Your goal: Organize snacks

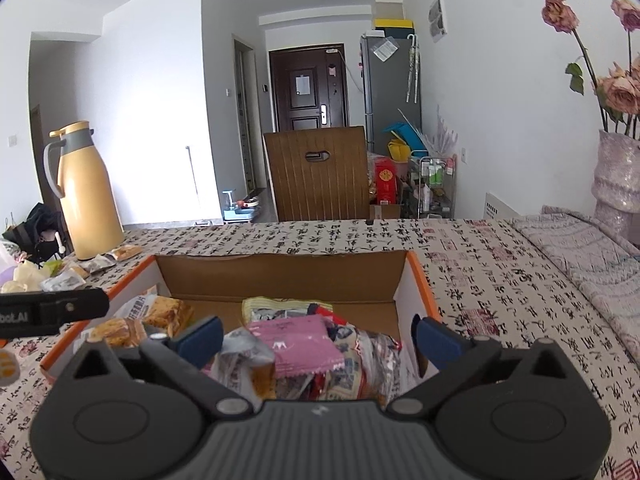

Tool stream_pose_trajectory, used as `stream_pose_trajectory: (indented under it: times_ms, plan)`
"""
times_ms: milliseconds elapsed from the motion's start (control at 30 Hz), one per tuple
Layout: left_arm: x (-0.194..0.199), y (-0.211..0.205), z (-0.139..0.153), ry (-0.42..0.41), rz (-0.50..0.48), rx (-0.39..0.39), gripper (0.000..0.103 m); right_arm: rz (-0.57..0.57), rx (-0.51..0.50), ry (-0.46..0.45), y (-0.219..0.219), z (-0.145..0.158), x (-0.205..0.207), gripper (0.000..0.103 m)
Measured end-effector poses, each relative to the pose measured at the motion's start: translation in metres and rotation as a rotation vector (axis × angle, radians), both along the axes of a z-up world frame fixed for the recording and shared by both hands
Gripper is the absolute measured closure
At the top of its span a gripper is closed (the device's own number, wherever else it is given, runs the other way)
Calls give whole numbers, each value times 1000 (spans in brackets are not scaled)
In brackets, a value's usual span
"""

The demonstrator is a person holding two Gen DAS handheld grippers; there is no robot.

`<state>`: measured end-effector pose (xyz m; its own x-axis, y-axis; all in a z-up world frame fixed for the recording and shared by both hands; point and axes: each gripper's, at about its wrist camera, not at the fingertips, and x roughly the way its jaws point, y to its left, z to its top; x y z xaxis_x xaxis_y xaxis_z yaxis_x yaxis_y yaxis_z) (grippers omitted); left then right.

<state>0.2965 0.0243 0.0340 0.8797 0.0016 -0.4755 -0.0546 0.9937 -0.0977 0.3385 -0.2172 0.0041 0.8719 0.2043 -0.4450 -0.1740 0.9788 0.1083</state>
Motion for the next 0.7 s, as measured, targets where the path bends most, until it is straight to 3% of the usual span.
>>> stream_pose_trajectory:
  times_ms: [167, 333, 700]
  plan:
    - [-31, -1, 9, -40, -11, 27, 0, -5, 10, -7, -5, 6, -25, 0]
    - [-74, 5, 18, -79, -41, -7, 0, 21, 2, -44, -8, 13, -69, 0]
    - [-163, 15, -10, -20, -55, -29, 0, 40, -11, -34, -21, 6, -173, 0]
